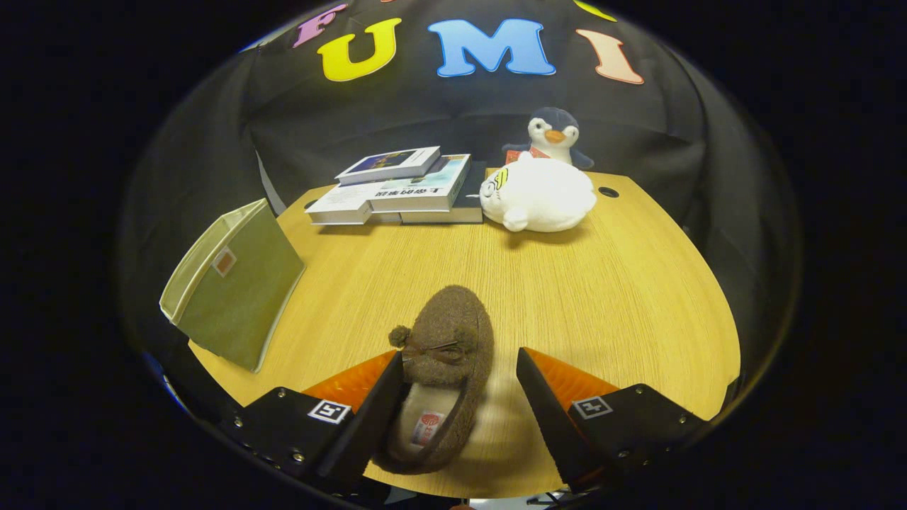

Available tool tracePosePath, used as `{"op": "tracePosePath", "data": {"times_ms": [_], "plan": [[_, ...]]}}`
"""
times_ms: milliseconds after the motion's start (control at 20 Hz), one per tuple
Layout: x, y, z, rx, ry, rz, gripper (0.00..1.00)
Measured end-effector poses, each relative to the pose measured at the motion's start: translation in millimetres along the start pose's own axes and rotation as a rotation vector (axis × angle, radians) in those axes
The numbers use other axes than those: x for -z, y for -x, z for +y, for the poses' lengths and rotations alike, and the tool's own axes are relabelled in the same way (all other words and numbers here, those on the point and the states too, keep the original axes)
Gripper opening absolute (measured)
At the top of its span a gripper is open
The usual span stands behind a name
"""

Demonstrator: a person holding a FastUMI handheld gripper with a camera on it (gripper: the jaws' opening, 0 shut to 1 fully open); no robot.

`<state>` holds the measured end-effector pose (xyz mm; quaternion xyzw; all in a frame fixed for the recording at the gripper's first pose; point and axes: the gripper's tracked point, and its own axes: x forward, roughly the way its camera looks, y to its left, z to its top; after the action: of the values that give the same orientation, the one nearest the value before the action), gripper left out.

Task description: Open the storage box then place both shoes into the box .Put the left shoe in first, then the right shoe, with the right side of both shoes facing outward in a uniform manner.

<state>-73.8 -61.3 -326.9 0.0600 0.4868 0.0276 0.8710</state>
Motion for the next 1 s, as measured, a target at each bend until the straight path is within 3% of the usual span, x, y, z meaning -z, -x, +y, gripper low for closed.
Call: {"op": "tracePosePath", "data": {"times_ms": [200,700,850,900,1000], "plan": [[21.1,-5.6,-6.0,0.042,0.072,0.061,0.98],[45.0,-33.5,-13.5,0.030,-0.024,0.158,0.94],[44.0,-36.8,-10.0,0.009,-0.070,0.164,0.74],[44.4,-37.4,-7.7,0.004,-0.080,0.169,0.55],[44.7,-37.3,-6.6,0.012,-0.087,0.184,0.36]]}}
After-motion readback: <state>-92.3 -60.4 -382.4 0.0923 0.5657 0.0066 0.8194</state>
